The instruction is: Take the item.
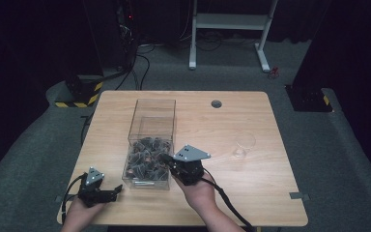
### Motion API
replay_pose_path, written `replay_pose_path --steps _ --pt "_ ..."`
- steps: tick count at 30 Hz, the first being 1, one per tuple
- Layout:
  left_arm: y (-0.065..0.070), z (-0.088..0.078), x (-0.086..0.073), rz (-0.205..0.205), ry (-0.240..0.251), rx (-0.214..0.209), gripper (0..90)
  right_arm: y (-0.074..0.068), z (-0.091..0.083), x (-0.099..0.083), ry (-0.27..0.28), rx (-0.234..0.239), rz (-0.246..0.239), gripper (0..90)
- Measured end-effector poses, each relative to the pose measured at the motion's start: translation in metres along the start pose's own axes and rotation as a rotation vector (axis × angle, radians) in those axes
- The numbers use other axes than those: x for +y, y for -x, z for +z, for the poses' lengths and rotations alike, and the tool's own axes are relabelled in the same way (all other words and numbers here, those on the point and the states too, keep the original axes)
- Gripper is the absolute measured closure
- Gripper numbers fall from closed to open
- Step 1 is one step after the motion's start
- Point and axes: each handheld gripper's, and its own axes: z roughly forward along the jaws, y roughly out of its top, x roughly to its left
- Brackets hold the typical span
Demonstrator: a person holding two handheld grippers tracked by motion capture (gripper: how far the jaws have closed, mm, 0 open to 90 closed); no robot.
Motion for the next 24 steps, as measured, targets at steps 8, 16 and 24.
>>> replay_pose_path --steps 8,16,24 --pt "0.0 0.0 0.0 0.0 0.0 0.0 6.4 0.008 -0.006 -0.001 0.008 -0.019 0.003 90.0" --pt "0.0 0.0 0.0 -0.001 0.0 0.0 6.4 0.013 -0.014 -0.003 0.02 -0.037 0.009 90.0" --pt "0.0 0.0 0.0 0.0 0.0 0.0 6.3 0.022 -0.021 -0.005 0.03 -0.064 0.011 90.0"
